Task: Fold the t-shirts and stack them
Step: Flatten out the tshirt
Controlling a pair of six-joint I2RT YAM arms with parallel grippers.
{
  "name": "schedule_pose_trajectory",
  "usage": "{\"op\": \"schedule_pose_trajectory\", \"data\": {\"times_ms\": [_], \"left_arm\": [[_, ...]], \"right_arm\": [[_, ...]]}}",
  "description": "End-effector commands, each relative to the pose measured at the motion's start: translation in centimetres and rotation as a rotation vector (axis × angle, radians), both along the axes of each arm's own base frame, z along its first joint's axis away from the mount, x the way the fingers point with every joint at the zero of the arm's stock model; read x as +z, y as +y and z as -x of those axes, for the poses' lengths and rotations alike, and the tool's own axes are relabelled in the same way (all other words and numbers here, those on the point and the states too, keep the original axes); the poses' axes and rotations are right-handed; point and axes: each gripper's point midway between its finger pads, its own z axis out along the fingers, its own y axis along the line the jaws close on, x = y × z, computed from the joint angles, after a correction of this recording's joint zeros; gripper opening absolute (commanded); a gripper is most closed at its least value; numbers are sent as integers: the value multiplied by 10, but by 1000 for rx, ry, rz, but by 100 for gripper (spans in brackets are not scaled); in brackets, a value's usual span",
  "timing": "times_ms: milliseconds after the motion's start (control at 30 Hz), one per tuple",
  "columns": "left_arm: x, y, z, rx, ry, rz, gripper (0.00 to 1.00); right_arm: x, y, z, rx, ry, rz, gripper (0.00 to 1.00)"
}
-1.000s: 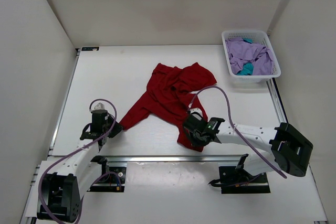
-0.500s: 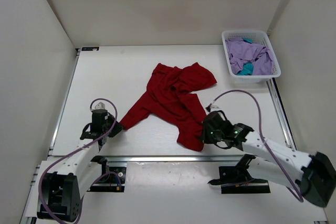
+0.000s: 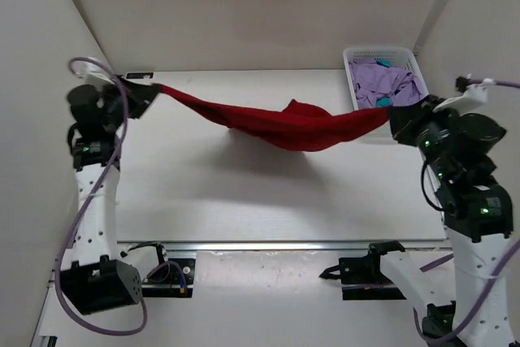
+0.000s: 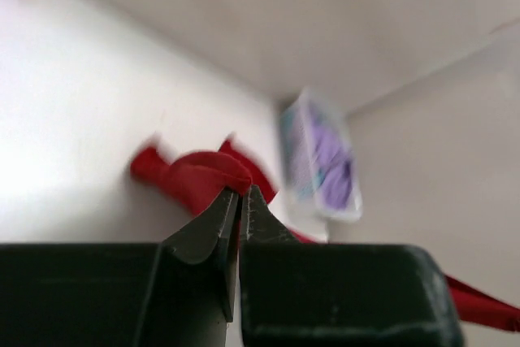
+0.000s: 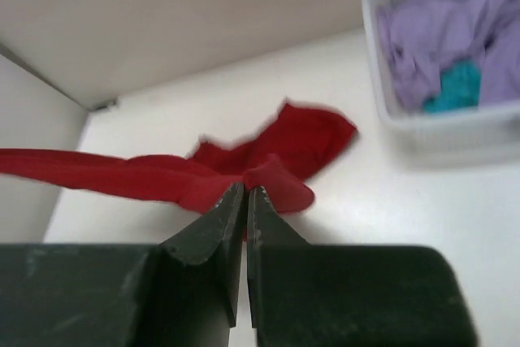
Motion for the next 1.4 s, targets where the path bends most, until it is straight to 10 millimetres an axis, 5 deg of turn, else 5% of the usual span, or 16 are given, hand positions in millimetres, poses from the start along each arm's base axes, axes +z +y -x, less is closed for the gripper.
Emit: {"op": "schedule_pose_trajectory", "data": {"times_ms": [0, 133, 233, 333, 367, 400, 433, 600, 700, 767, 800, 933, 1000, 1100, 1233, 1367], "left_arm": [[100, 13, 31, -36, -206, 87, 0], [151, 28, 47, -1, -299, 111, 0], [182, 44, 52, 32, -352, 118, 0], [186, 52, 37, 79, -357, 124, 0], [172, 54, 26, 93, -319, 129, 0], [169, 56, 23, 93, -318, 123, 0], [156, 56, 13, 110, -296, 117, 0], [75, 53, -36, 171, -117, 62, 0], [43, 55, -80, 207, -32, 68, 0], [59, 49, -118, 191, -42, 72, 0], [62, 46, -128, 183, -34, 88, 0], [156, 53, -141, 184, -218, 105, 0], [211, 70, -126, 201, -339, 118, 0], [259, 95, -99, 233, -465, 132, 0], [279, 112, -80, 254, -515, 132, 0], [275, 118, -66, 295, -500, 87, 0]], "right_arm": [[75, -7, 13, -19, -145, 50, 0], [159, 3, 24, -6, -300, 17, 0], [190, 13, 8, -9, -344, 37, 0], [185, 49, -41, -11, -307, 171, 0], [160, 74, -71, 56, -231, 228, 0], [165, 49, -89, 11, -220, 203, 0], [142, 69, -113, 133, -155, 195, 0], [69, 67, -210, 127, -18, 232, 0], [58, 69, -264, 166, -11, 183, 0], [77, 67, -286, 180, -103, 101, 0], [94, 61, -291, 174, -166, 70, 0], [193, 41, -258, 171, -461, -8, 0], [250, 29, -224, 155, -640, -9, 0], [299, 11, -183, 109, -790, 2, 0], [306, 6, -161, 89, -791, 17, 0], [254, 1, -163, 14, -608, 92, 0]]}}
